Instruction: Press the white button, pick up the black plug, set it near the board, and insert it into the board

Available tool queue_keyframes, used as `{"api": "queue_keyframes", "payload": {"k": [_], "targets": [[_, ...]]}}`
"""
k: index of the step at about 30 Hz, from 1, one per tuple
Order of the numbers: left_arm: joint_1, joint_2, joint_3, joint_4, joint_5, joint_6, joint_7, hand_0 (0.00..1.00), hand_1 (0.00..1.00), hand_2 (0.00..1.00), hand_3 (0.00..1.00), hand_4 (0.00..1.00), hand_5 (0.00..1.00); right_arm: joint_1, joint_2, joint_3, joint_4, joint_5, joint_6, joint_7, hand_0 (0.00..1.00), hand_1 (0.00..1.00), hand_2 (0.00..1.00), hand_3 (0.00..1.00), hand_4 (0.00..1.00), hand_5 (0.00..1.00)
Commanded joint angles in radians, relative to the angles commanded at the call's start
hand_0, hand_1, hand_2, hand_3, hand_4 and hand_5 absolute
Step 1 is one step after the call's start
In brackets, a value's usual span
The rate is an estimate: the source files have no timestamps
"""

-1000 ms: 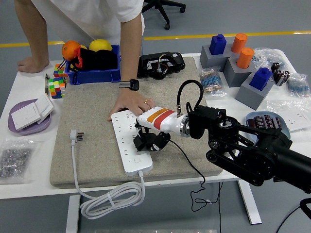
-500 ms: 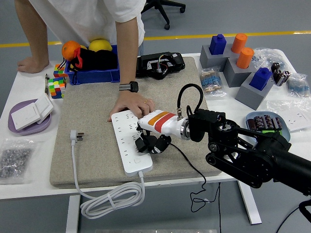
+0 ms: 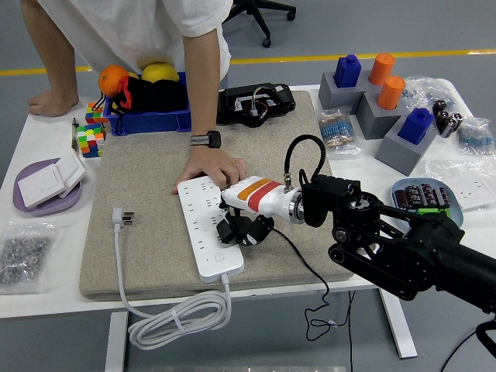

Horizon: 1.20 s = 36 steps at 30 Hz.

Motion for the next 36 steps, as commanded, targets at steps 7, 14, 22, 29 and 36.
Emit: {"api": "queue_keyframes", "payload": {"k": [7,14,22,29,36], "targets": [[-0.001,-0.001,-0.001,0.000,0.000,0.000,0.000,0.787,0.736,0.701,0.767,0.540,0.471,-0.001,0.003,0.007,-0.001,-0.001,0.008,0.000,0.362,0.456,0.477,0.549,0.852,0.002],[-0.001,-0.001,-0.001,0.000,-0.001,0.000,0.001,0.787,0.736,0.701,0.767,0.541,0.475,-0.002,0.006,0.019,0.000,0.010,0.009,0.006,0.722,0.709,0.689,0.814,0.998,0.251],[-0.004,0.000,-0.002,0.000,0.000,0.001,0.001,0.787,0.735,0.701,0.767,0.540,0.475,-0.001,0.006,0.040,0.002,0.014,0.020,0.006,0.779,0.747,0.735,0.848,0.998,0.307],[-0.004,-0.001,-0.002,0.000,-0.002,0.002,0.002,0.787,0.734,0.699,0.767,0.539,0.476,-0.001,0.005,0.055,0.001,0.013,0.033,0.005,0.778,0.747,0.738,0.841,0.998,0.330],[-0.004,-0.002,-0.004,0.000,0.001,0.002,0.002,0.787,0.734,0.698,0.766,0.538,0.478,-0.003,0.000,0.069,0.011,0.014,0.043,0.006,0.772,0.744,0.733,0.832,0.998,0.333]]}}
